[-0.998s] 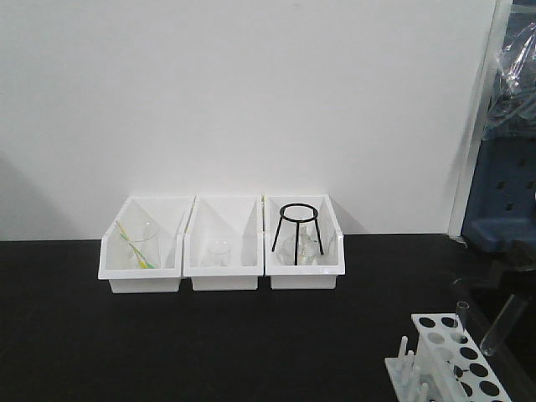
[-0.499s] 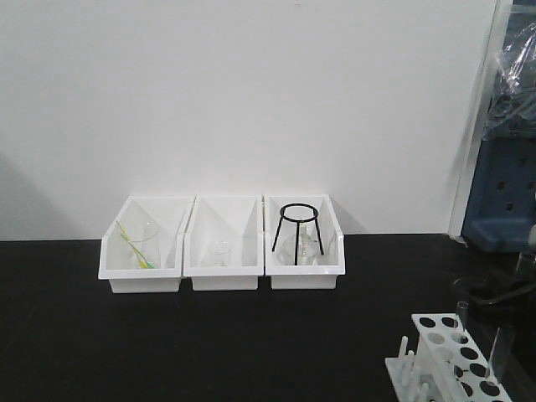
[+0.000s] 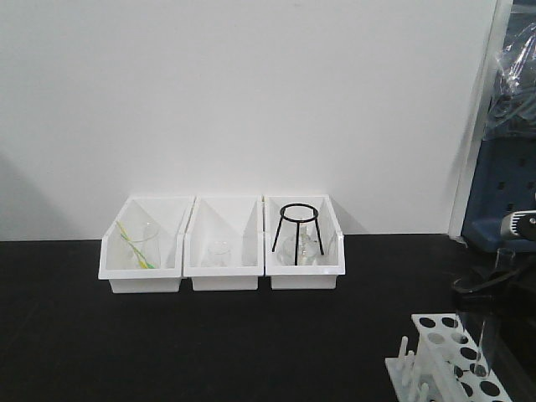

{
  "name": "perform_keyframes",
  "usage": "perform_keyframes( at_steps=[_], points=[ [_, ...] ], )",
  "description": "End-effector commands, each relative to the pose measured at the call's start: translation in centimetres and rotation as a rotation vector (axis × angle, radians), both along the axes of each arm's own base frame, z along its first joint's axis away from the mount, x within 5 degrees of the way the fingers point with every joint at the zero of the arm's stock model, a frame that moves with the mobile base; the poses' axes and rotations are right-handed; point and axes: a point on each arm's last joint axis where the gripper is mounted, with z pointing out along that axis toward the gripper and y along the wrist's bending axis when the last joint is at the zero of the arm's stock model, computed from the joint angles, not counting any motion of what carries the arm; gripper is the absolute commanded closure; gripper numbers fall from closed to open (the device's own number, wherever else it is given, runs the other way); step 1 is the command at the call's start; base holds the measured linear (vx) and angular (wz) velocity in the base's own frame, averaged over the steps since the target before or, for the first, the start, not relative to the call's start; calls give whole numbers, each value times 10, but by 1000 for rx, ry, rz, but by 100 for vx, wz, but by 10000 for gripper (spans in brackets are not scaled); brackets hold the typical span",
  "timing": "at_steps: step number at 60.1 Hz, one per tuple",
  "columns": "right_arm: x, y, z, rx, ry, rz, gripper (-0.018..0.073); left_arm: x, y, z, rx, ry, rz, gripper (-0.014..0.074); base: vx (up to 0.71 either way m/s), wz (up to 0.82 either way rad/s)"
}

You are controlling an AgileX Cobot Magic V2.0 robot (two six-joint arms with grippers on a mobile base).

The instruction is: Flip and reinsert test tube from rack

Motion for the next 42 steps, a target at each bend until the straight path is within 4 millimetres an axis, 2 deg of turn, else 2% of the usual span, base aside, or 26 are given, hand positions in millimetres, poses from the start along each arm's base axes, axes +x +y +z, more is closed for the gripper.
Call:
perform_keyframes(
  at_steps=[1,18,42],
  points=[
    [2,-2,27,10,-156,-24,568,1,-1,7,6,-89,-12,603,0,0],
    [8,19,27,16,-210,35,568,1,-1,7,6,-89,-12,603,0,0],
    [16,21,10,5,-157,41,568,1,-1,7,6,-89,-12,603,0,0]
  ],
)
